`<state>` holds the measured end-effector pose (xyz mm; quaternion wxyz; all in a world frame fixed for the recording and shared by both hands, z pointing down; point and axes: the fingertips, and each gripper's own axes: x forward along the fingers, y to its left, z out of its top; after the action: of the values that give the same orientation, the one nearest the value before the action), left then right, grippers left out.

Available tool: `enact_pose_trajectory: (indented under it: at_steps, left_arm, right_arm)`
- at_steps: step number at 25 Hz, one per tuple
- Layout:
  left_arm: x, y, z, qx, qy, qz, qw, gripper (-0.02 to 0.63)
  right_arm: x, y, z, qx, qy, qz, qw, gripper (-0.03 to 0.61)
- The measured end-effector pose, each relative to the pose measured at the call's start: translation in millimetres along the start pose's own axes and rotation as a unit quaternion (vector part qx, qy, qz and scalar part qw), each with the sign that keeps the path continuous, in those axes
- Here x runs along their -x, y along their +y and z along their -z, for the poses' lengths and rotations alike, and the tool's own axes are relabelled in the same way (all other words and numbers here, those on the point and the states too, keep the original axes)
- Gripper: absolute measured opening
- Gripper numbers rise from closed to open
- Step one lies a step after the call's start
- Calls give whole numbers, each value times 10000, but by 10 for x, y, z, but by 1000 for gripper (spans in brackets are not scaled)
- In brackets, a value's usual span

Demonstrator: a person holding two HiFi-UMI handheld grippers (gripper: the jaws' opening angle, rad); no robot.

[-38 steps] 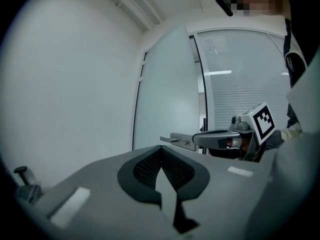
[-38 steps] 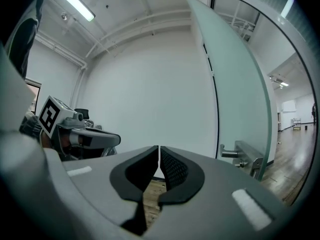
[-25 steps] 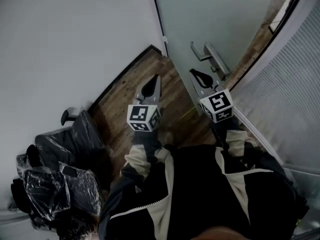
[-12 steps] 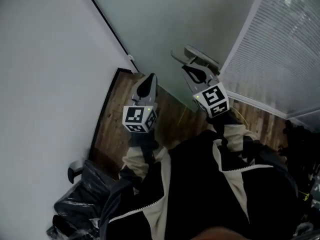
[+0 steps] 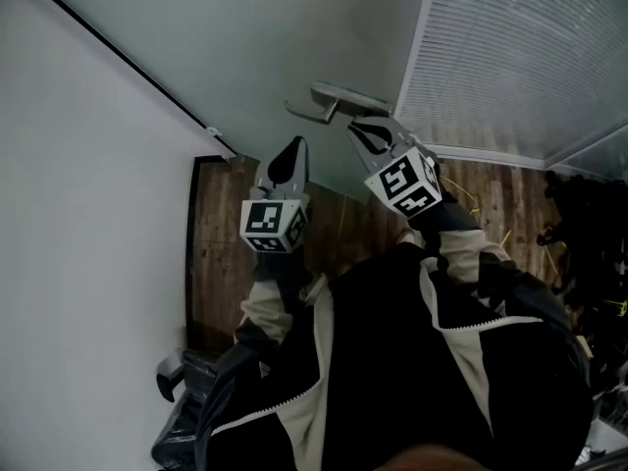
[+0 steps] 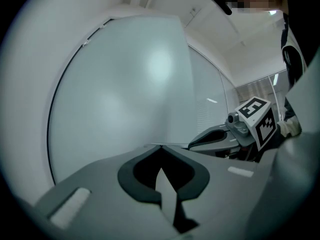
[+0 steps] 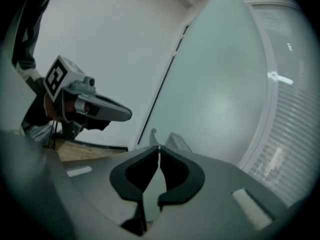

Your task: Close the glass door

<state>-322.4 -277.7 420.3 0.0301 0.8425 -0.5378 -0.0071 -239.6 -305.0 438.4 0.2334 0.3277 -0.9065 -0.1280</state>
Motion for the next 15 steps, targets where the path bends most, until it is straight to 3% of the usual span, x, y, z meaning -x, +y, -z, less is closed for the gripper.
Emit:
enact_pose_trajectory:
  at_steps: [3,7,10,13,15]
  left_arm:
    - [-15,-18,-2,-26,31,110,9999,5]
    - [29,8,-26,-29,16,168,9999,5]
    - [106,32,-16,68,-17,167,9998,5]
    - [198,68,14,118,-33,128,9998,5]
    - [258,67,32,127,-53,110,9998,5]
  right_arm:
    - [-140,106,-5,1342,546,-21,9895,18]
    - [-410,155,-8,3121,1226,139,9420,46]
    - [-593,209,120,3660,1662,-19,9156,162]
    - [-781,248,196,3969,1870,-7,8986,236]
    - [-898,267,258,4120,1989,-9,8892,250]
